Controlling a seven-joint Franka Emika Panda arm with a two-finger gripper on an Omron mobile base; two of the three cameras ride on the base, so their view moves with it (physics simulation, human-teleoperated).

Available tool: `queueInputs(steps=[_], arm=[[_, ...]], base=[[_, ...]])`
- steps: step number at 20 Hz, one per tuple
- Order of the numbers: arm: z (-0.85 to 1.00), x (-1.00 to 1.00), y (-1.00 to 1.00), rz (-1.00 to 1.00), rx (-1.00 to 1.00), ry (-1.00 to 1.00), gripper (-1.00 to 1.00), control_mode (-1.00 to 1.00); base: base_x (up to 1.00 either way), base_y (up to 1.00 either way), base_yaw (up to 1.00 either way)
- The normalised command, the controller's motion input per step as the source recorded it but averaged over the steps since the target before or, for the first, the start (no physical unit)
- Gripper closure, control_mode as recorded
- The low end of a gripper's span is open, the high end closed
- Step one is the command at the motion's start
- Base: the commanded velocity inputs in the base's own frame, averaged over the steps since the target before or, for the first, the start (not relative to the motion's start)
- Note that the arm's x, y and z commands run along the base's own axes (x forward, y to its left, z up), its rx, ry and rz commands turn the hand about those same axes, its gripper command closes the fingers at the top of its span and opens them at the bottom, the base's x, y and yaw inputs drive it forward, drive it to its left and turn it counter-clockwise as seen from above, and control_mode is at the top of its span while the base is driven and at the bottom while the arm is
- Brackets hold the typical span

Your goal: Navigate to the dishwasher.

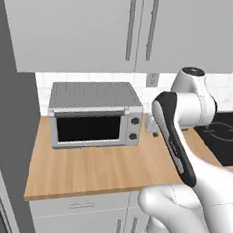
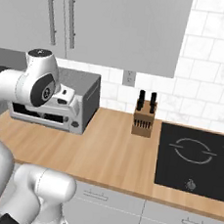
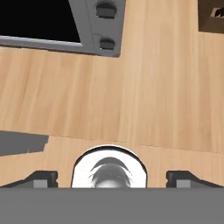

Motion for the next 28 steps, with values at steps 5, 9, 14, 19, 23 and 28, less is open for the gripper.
queueInputs(steps=[5,9,14,19,23,28], arm=[[-0.12,-0.19,0.01,0.01,-0.01,0.00,-1.00,1.00],[0.00,0.00,0.00,0.00,0.00,0.00,-1.00,1.00],[0.00,0.00,0.00,0.00,0.00,0.00,-1.00,1.00],[0.00,0.00,0.00,0.00,0.00,0.00,-1.00,1.00],[0.00,0.00,0.00,0.00,0.00,0.00,-1.00,1.00],[0.00,0.00,0.00,0.00,0.00,0.00,-1.00,1.00]], base=[[-0.37,0.00,0.05],[-0.86,0.00,0.14],[-0.78,0.00,0.25],[-0.65,-0.10,0.21],[-0.17,-0.15,0.44],[0.00,-0.22,0.66]])
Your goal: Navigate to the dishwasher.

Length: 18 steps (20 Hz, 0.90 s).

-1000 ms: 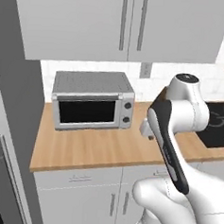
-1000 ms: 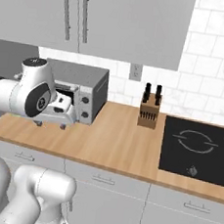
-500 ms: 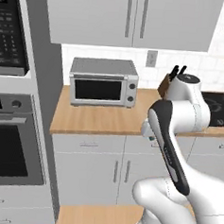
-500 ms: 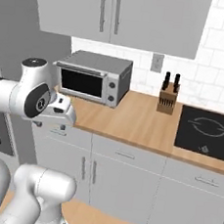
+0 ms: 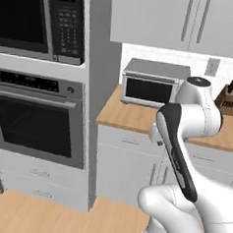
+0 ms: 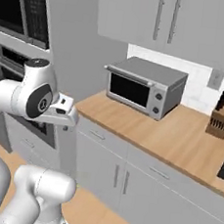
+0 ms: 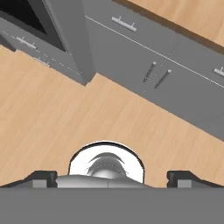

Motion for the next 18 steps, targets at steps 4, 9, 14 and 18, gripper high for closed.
queueInputs(steps=[4,9,14,18], arm=[[0.00,0.00,0.00,0.00,0.00,0.00,-1.00,1.00],[0.00,0.00,0.00,0.00,0.00,0.00,-1.00,1.00],[0.00,0.00,0.00,0.00,0.00,0.00,-1.00,1.00],[0.00,0.00,0.00,0.00,0.00,0.00,-1.00,1.00]], base=[[0.00,-0.23,0.79],[0.00,-0.10,0.94],[0.00,-0.17,1.00],[0.00,-0.28,0.99]])
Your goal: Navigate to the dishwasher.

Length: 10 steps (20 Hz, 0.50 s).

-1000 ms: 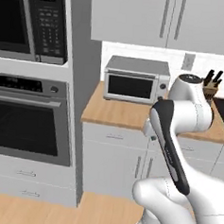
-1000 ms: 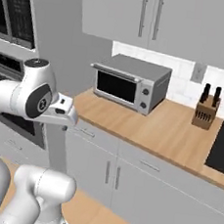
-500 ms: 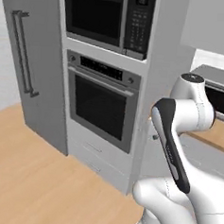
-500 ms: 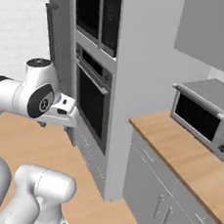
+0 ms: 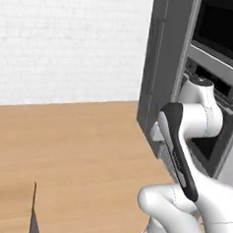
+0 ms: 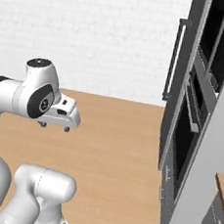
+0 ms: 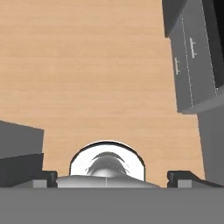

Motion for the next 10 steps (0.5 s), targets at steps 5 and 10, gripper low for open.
queueInputs(steps=[5,10], arm=[[0.00,0.00,0.00,0.00,0.00,0.00,-1.00,1.00],[0.00,0.00,0.00,0.00,0.00,0.00,-1.00,1.00]], base=[[0.00,-0.36,0.95],[-0.01,-0.54,0.88]])
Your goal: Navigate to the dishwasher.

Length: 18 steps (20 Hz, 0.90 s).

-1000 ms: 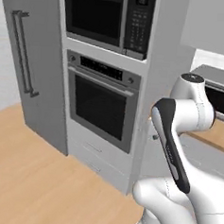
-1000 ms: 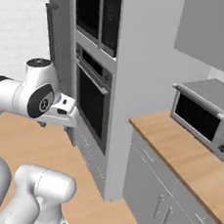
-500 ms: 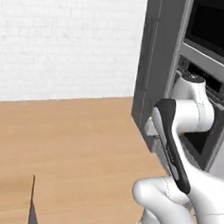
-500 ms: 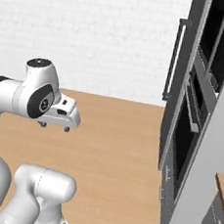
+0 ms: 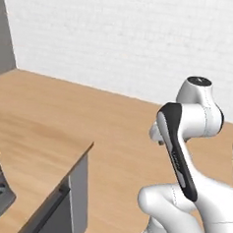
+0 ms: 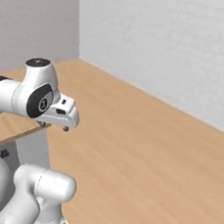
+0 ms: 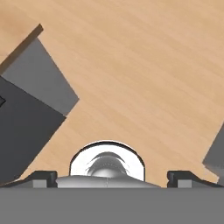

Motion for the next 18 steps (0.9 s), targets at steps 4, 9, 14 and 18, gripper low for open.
queueInputs(steps=[4,9,14,18], arm=[[0.00,0.00,0.00,0.00,0.00,0.00,-1.00,1.00],[0.00,0.00,0.00,0.00,0.00,0.00,-1.00,1.00],[0.00,0.00,0.00,0.00,0.00,0.00,-1.00,1.00],[0.00,0.00,0.00,0.00,0.00,0.00,-1.00,1.00]], base=[[-0.29,-0.63,0.85],[-0.37,-0.23,0.86],[-0.09,0.10,0.81],[0.00,0.48,0.75]])
